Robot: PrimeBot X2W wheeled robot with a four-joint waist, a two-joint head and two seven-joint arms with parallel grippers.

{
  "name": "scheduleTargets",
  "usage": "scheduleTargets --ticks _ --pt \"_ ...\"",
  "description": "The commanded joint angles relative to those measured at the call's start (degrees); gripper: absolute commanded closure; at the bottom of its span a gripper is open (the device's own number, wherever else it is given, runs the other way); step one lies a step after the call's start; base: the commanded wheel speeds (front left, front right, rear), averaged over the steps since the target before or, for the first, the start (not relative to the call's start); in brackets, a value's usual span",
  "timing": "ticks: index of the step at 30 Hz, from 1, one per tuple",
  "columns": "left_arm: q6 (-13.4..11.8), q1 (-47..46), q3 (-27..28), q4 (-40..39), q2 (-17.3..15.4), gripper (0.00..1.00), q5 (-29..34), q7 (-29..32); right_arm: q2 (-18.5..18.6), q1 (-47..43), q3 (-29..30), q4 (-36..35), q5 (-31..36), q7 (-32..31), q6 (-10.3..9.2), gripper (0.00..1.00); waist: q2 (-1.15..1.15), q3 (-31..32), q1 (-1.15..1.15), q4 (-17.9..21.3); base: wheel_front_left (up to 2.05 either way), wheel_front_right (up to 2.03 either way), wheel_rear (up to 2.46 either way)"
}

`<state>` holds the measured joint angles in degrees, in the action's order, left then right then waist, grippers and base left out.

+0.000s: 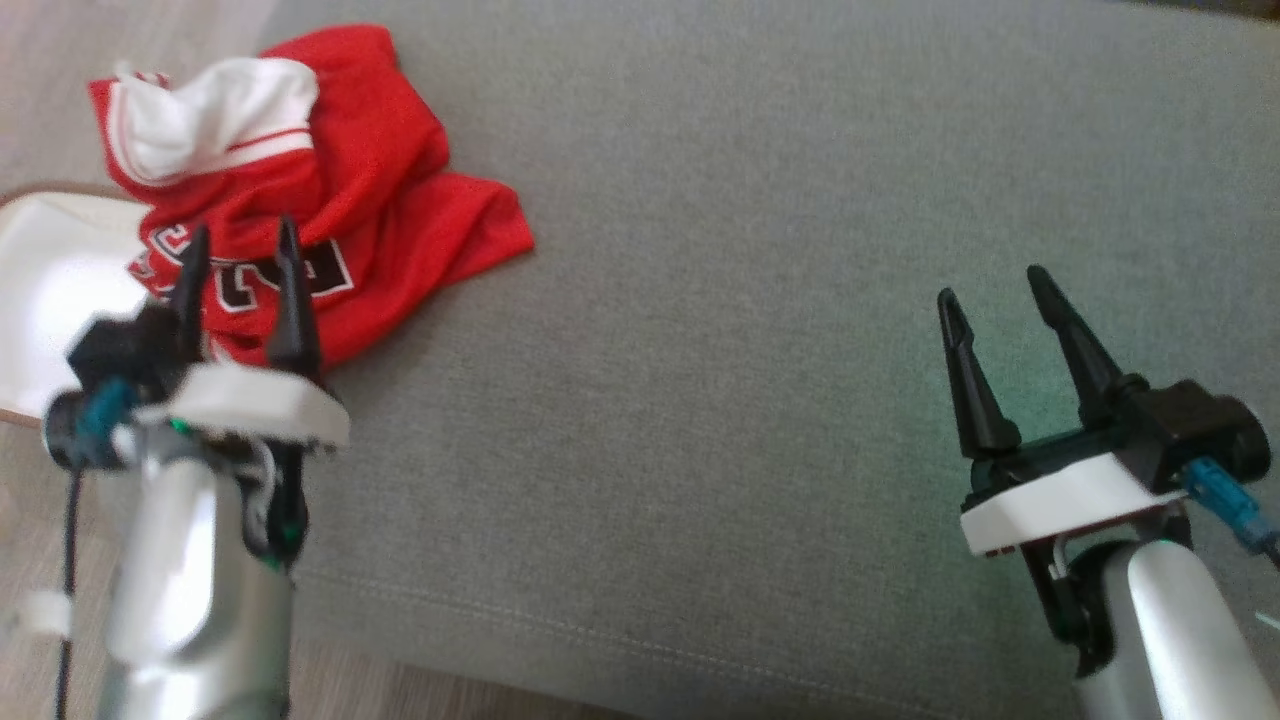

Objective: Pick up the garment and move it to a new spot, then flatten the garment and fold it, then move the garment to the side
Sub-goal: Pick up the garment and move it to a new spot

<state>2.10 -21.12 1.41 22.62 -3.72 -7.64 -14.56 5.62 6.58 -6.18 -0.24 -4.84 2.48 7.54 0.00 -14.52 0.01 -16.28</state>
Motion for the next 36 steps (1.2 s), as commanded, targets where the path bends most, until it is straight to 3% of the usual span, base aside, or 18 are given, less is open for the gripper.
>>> scheduleTargets --ticks 1,10,20,21,22,23,24,31,36 --pt "0.36 -5.42 2.71 1.18 -2.88 0.00 -0.31 -0.44 0.47 2.41 -1.13 -2.77 0.70 -0.34 -0.05 0.00 0.00 -3.55 -0.01 1.40 0.00 0.00 0.00" --pt "1.49 -17.22 3.70 19.22 -6.49 0.00 -1.48 -0.42 1.51 4.97 -1.14 -4.16 1.14 -1.33 -0.05 0.00 0.00 -8.33 -0.01 1.76 0.00 0.00 0.00" --pt "0.12 -26.75 3.54 37.79 -9.19 0.00 -2.00 6.16 1.46 6.08 -1.11 -3.90 1.13 -1.58 -0.05 0.00 0.00 -9.32 -0.01 1.44 0.00 0.00 0.00" --pt "0.22 -27.41 3.48 38.91 -9.40 0.15 -2.11 6.87 1.41 6.16 -1.13 -3.76 1.06 -1.54 -0.05 0.00 0.00 -9.27 -0.01 1.44 0.00 0.00 0.00" --pt "0.37 -28.00 3.35 39.84 -9.59 0.45 -2.15 7.38 1.37 6.22 -1.15 -3.62 0.98 -1.47 -0.05 0.00 0.00 -9.20 -0.01 1.44 0.00 0.00 0.00" --pt "0.49 -28.53 3.17 40.54 -9.80 0.88 -2.12 7.60 1.33 6.27 -1.20 -3.46 0.91 -1.38 -0.05 0.00 0.00 -9.10 -0.01 1.46 0.00 0.00 0.00" --pt "0.55 -29.03 2.98 40.97 -10.05 1.00 -2.03 7.36 1.28 6.30 -1.23 -3.29 0.85 -1.28 -0.05 0.00 0.00 -8.98 -0.01 1.48 0.00 0.00 0.00" --pt "-0.93 -30.61 2.28 39.98 -11.32 1.00 -1.35 1.24 0.62 5.86 -1.00 -2.17 0.72 -0.31 -0.05 0.00 0.00 -6.74 -0.01 1.79 0.00 0.00 0.00" --pt "-2.26 -29.52 2.59 34.83 -11.44 1.00 -1.44 -0.23 0.04 5.30 -0.63 -1.47 0.46 0.67 -0.05 0.00 0.00 -3.66 -0.01 2.41 0.00 0.00 0.00"
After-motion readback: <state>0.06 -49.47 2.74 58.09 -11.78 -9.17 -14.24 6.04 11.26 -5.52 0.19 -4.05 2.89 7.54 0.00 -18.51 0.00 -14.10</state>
